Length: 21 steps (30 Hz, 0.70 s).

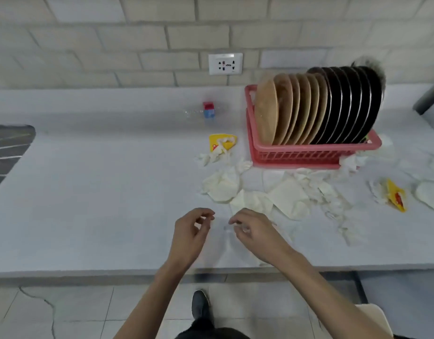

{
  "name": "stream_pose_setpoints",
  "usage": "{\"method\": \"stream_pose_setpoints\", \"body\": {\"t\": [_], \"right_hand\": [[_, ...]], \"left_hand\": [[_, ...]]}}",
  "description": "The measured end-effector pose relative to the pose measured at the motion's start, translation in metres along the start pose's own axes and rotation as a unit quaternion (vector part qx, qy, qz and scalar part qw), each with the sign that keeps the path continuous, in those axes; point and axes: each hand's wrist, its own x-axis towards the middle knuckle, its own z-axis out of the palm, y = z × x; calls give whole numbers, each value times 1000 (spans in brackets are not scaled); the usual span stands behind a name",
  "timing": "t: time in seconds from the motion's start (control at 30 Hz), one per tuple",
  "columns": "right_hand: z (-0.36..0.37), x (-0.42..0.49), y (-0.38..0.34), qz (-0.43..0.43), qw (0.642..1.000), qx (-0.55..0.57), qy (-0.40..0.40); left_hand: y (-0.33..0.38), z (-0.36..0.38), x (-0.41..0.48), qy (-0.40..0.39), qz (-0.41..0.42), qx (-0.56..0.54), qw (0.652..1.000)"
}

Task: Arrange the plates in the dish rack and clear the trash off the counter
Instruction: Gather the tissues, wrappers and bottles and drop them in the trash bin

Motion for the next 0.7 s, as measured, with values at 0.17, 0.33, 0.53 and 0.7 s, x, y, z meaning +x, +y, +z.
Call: {"method": "stream_pose_setpoints", "body": {"t": [0.17, 0.33, 0.53, 0.7], "right_hand": [[4, 96, -32, 5, 999, 5, 47], [-11, 166, -28, 37, 995, -34, 90], [-35, 221, -12, 76, 990, -92, 81], [-44, 258, 6, 114, 980, -153, 58]], "left_hand": [[-17, -63, 94, -9, 14, 18, 1000], [-18, -94, 188, -38, 60, 51, 996], [-14, -94, 267, -74, 93, 64, 991], [-49, -66, 297, -84, 71, 88, 990]]}}
